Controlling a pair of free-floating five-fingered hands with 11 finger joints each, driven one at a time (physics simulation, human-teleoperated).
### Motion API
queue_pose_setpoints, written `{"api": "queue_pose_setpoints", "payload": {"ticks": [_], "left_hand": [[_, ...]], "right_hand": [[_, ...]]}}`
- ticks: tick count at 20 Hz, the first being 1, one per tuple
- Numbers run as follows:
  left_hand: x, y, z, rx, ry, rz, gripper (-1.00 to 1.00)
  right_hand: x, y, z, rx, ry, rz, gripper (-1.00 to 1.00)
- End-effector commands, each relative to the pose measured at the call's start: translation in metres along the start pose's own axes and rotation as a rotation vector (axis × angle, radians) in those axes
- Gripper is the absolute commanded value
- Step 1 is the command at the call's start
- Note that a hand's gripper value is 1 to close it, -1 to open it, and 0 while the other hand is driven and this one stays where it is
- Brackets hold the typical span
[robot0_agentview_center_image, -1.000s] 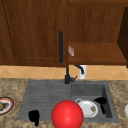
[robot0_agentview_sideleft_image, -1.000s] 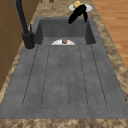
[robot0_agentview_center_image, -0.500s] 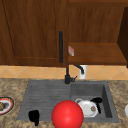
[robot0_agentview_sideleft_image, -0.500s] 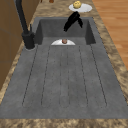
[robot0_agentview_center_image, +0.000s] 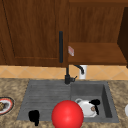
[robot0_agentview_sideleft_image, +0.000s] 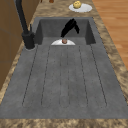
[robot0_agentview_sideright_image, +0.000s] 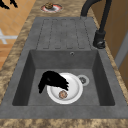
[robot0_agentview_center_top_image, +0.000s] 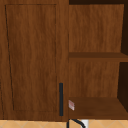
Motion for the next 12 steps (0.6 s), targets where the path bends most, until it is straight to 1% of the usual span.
{"api": "queue_pose_setpoints", "payload": {"ticks": [1,5,9,12], "left_hand": [[0.000,0.000,0.000,0.000,0.000,0.000,0.00],[0.000,0.000,0.000,0.000,0.000,0.000,0.00],[0.000,0.000,0.000,0.000,0.000,0.000,0.00],[0.000,0.000,0.000,0.000,0.000,0.000,0.00]], "right_hand": [[0.000,0.010,-0.019,-0.001,0.016,-0.012,-1.00],[0.000,0.016,-0.035,0.014,0.008,0.001,-1.00],[-0.003,0.020,-0.042,0.029,0.001,-0.003,-1.00],[-0.006,0.020,-0.053,0.061,-0.003,-0.011,-1.00]]}}
